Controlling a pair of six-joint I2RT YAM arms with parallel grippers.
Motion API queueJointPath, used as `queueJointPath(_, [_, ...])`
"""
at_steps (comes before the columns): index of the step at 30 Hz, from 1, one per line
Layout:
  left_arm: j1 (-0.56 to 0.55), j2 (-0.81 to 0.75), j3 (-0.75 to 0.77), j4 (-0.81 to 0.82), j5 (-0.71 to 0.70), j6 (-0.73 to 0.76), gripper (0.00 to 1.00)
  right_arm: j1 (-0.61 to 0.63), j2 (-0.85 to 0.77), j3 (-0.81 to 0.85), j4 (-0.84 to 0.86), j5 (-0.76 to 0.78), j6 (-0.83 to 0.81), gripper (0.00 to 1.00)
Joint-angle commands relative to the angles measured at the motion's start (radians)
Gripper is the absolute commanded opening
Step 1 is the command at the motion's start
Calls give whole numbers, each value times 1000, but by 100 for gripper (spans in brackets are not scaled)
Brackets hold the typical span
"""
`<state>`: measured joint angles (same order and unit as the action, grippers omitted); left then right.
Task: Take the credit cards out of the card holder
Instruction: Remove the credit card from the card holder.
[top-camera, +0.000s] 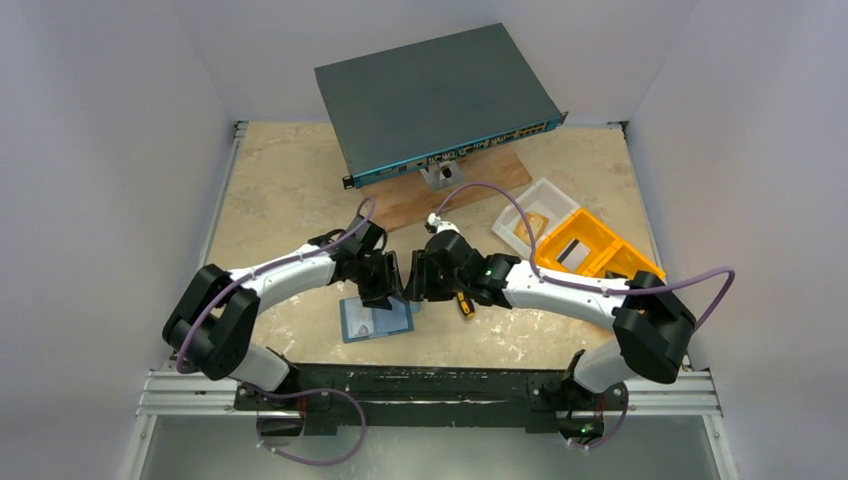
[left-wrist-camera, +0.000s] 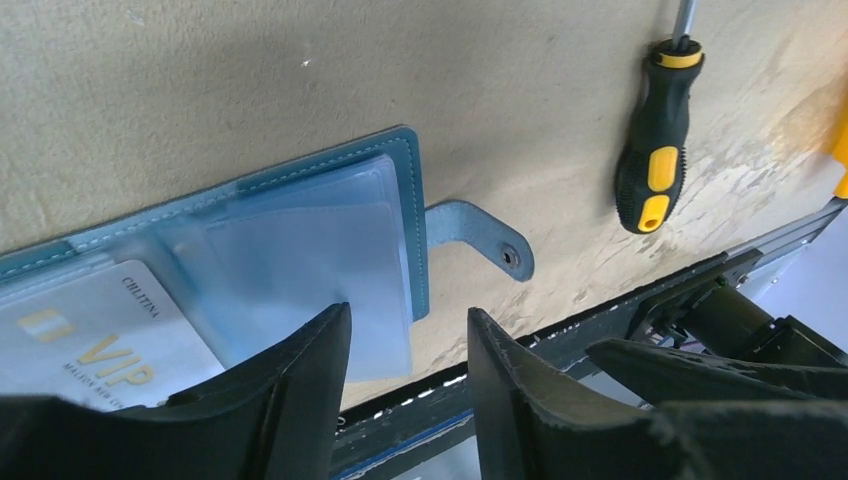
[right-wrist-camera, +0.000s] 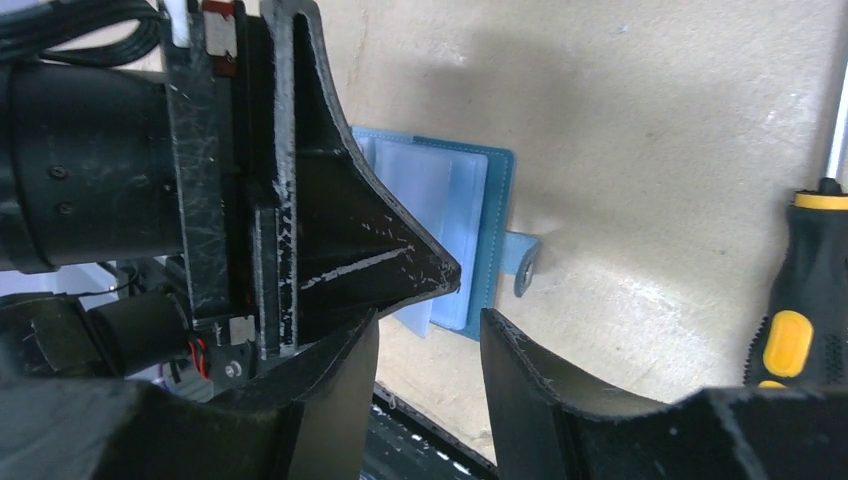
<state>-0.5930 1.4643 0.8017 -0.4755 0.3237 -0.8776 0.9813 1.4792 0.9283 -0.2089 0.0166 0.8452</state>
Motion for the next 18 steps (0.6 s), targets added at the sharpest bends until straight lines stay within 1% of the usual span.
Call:
queueJointPath(1, [-12, 33, 41, 58, 29, -12, 48, 2, -46, -9, 1, 55, 12, 42])
queueJointPath(6, [-13, 29, 42, 62, 27, -8, 58, 2, -54, -2, -17, 69, 11, 42])
queueJointPath(12, [-11, -51, 56, 26, 6, 2, 70, 2, -46, 24, -35, 90, -3, 42])
queueJointPath(16, [-5, -112, 70, -22, -25, 13, 75, 4, -36, 45, -35, 84, -13, 42])
queueJointPath(18, [4, -139, 68, -34, -31, 16, 76, 10, -29, 58, -39, 85, -15, 42])
